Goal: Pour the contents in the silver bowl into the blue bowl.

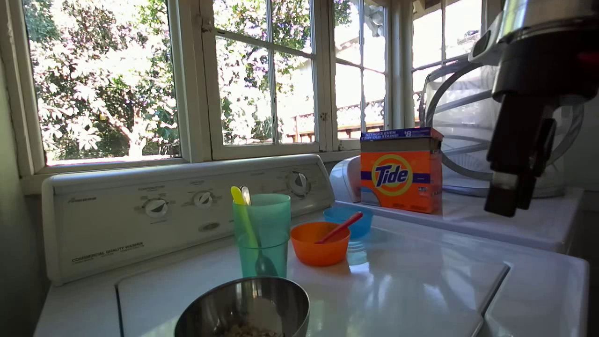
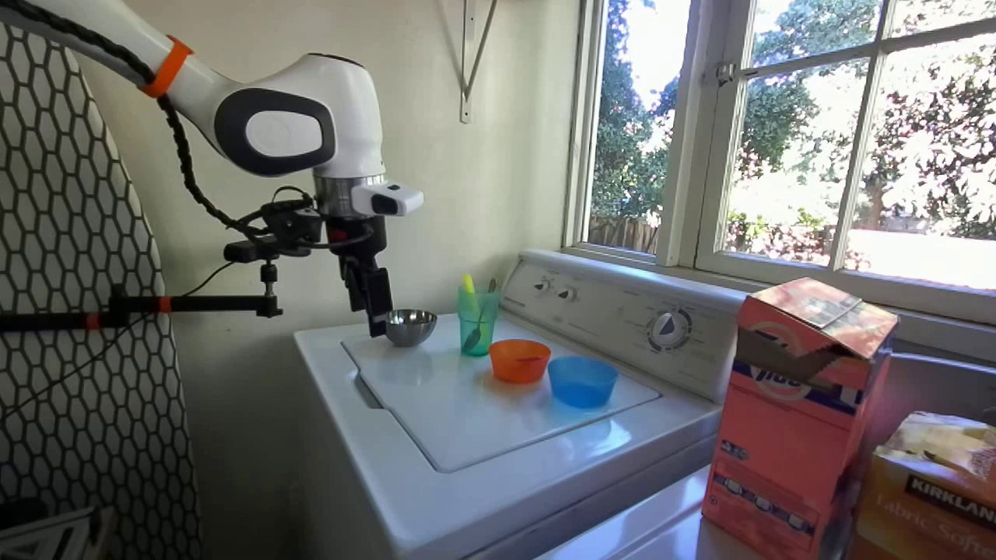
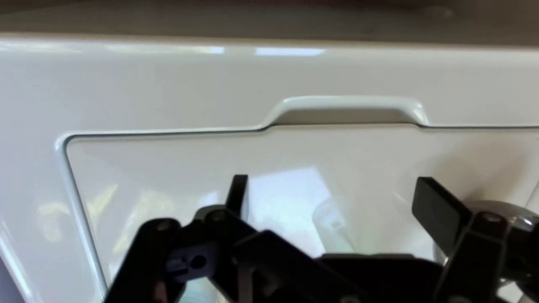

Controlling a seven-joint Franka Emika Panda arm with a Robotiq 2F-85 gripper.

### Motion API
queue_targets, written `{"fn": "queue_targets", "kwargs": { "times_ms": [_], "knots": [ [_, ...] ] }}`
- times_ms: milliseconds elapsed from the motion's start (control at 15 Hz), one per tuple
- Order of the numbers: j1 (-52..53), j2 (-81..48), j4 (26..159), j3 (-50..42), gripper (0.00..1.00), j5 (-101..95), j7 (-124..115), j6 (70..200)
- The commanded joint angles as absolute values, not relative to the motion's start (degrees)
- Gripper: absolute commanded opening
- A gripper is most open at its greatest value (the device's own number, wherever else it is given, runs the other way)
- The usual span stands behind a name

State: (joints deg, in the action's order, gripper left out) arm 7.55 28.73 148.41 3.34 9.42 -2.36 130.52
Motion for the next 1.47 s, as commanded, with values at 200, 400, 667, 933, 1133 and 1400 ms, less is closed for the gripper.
{"fn": "queue_targets", "kwargs": {
  "times_ms": [200,400,667,933,1133,1400],
  "knots": [
    [5.9,21.4,136.8,12.6,1.0,7.2,-21.9,125.9],
    [5.1,16.7,132.7,16.0,1.0,5.3,-31.0,126.6],
    [6.7,18.6,134.6,14.8,1.0,6.7,-28.1,127.9],
    [6.5,15.5,132.1,15.2,1.0,7.6,-30.4,128.0],
    [6.8,10.4,128.2,15.9,1.0,7.7,-32.0,128.6],
    [7.6,3.1,122.5,16.2,1.0,5.8,-35.1,128.1]
  ]
}}
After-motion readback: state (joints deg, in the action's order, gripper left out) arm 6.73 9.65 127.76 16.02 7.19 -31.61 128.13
